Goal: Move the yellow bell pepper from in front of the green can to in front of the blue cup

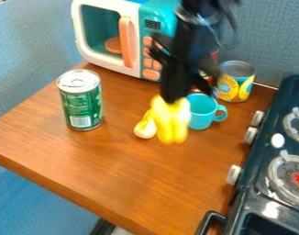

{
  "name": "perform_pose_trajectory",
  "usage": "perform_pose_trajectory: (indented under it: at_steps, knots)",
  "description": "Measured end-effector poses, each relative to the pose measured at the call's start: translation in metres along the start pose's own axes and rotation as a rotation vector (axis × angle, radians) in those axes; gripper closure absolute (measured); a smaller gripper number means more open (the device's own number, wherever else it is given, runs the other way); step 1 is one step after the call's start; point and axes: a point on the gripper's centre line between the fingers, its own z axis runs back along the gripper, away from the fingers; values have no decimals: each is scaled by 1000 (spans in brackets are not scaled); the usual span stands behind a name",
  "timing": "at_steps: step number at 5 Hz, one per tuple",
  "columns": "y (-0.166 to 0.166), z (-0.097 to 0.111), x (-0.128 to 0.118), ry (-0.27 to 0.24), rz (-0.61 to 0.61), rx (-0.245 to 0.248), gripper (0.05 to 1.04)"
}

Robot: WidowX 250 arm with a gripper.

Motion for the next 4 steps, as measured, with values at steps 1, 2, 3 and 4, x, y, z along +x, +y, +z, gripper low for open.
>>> perform_pose_trajectory:
  at_steps: [1, 2, 3, 4]
  knots:
    - [-23, -25, 15, 42, -95, -75, 983]
    - [-29, -43, 24, 65, -117, -95, 983]
    - [-30, -55, 28, 84, -108, -95, 983]
    - [-29, -56, 31, 78, -112, -88, 983]
